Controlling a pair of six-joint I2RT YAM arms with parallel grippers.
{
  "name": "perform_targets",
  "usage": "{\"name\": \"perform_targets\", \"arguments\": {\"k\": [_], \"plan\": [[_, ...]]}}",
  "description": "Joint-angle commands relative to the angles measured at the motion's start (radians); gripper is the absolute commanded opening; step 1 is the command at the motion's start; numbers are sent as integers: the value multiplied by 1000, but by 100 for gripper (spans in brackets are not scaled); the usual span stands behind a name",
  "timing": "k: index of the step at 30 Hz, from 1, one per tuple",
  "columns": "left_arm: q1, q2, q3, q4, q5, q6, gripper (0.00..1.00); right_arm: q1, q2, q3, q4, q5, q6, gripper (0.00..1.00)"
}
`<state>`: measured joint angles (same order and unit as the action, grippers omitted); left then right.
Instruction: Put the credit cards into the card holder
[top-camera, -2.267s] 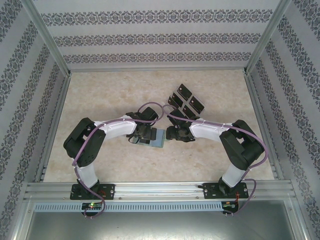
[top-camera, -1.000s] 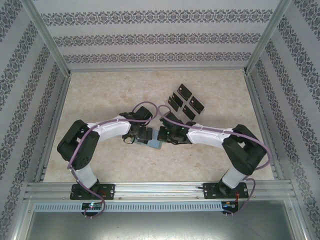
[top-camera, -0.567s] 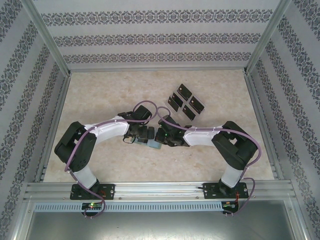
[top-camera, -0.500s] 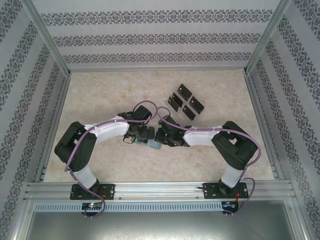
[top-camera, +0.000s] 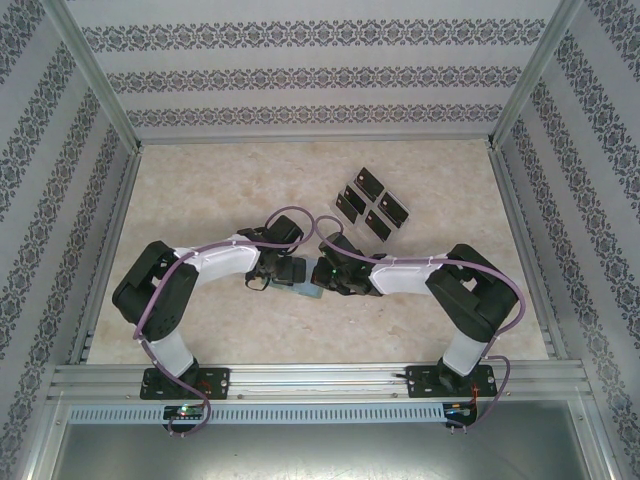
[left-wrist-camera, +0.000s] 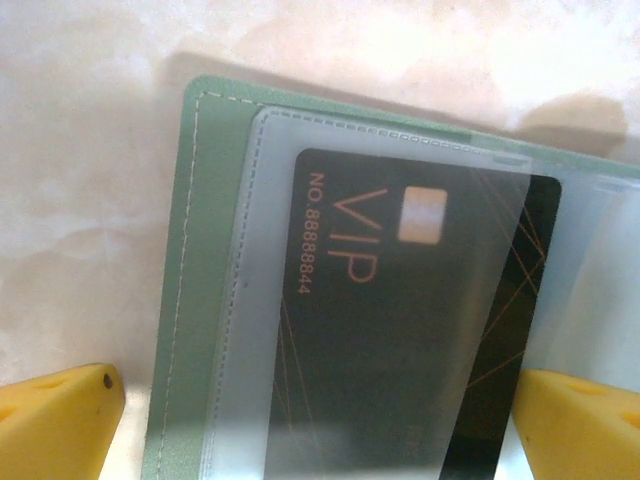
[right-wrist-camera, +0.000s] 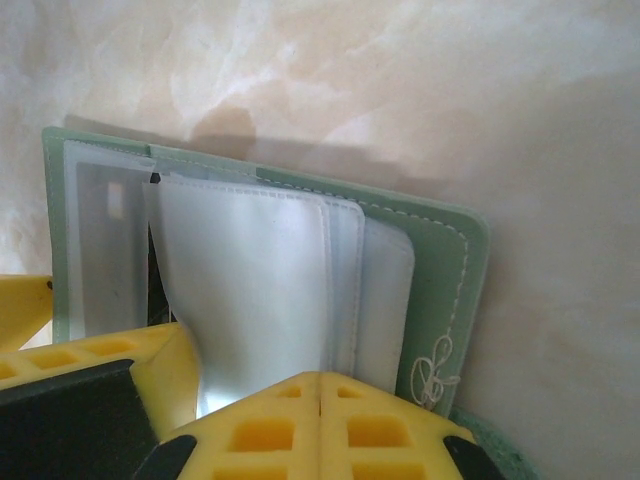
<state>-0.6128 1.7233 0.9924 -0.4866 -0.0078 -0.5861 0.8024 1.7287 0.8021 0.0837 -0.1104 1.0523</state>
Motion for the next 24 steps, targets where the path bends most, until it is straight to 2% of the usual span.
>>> {"name": "perform_targets", "arguments": {"k": [1,17,24], "plan": [[25,-3,-29,-23,-36,17,100,-6,25,-40,-168,34,-1,0],[63,-55,-82,-34,-52,38,100,-17,25,-37,-198,43,-16,0],[63,-68,-82,-19,-21,37,100,-17,24,-12,-197,24,-49,0]]}}
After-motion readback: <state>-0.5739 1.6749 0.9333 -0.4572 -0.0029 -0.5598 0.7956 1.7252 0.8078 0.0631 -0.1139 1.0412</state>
